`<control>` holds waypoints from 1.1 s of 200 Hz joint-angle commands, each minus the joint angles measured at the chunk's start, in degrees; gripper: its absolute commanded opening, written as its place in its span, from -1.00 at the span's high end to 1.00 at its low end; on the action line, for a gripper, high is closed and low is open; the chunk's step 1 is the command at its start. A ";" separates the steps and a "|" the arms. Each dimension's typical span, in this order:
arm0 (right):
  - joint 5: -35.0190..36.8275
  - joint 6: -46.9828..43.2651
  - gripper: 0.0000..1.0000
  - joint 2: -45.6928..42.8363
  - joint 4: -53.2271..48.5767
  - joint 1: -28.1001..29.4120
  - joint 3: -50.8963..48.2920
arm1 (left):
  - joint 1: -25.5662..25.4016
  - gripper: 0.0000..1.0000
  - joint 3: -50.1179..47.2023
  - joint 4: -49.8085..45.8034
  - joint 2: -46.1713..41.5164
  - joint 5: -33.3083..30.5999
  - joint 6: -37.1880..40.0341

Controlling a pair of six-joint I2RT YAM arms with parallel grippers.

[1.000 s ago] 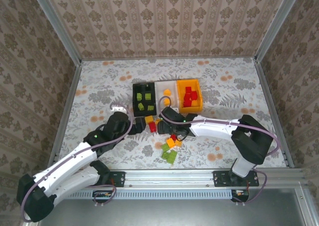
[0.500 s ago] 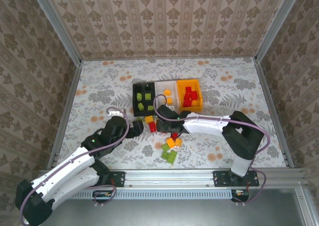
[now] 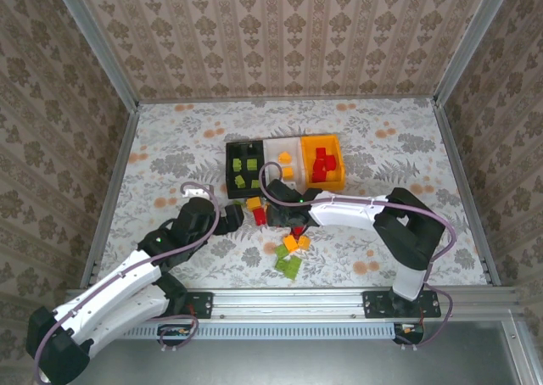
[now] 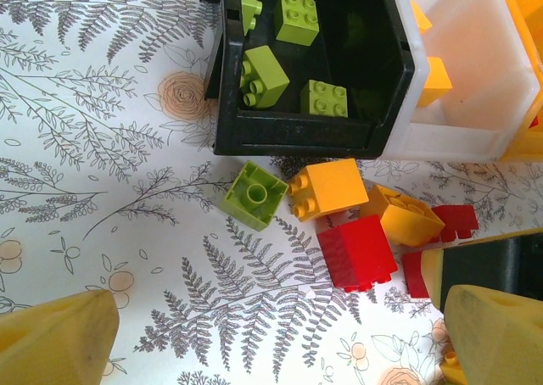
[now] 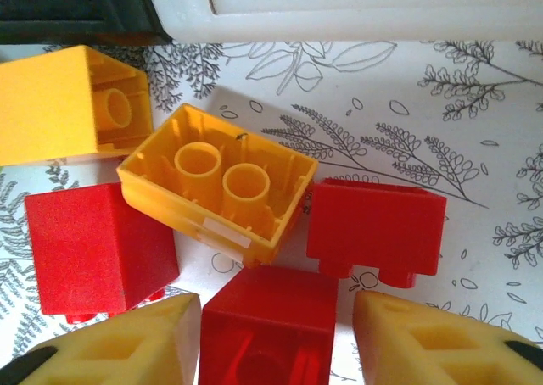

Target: Sort the legos into containers by color

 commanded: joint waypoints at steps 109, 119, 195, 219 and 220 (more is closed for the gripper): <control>3.38 -7.30 0.42 -18.84 -3.62 -4.64 -1.92 | 0.93 -1.00 0.23 -1.63 0.58 0.72 0.25; 4.08 -8.23 0.42 -20.55 -4.93 -7.06 -1.76 | 0.99 -1.00 0.16 -1.50 0.71 0.95 0.18; 3.75 -12.26 0.42 -6.59 -5.83 -24.26 10.99 | 1.28 -1.00 1.25 -1.62 1.70 2.07 0.56; 1.43 -13.00 0.42 1.45 -6.21 -26.76 17.76 | 1.34 -1.00 1.65 -1.72 2.39 2.69 0.69; 1.33 -13.06 0.42 1.88 -6.27 -26.84 18.19 | 1.33 -1.00 1.65 -1.72 2.41 2.72 0.69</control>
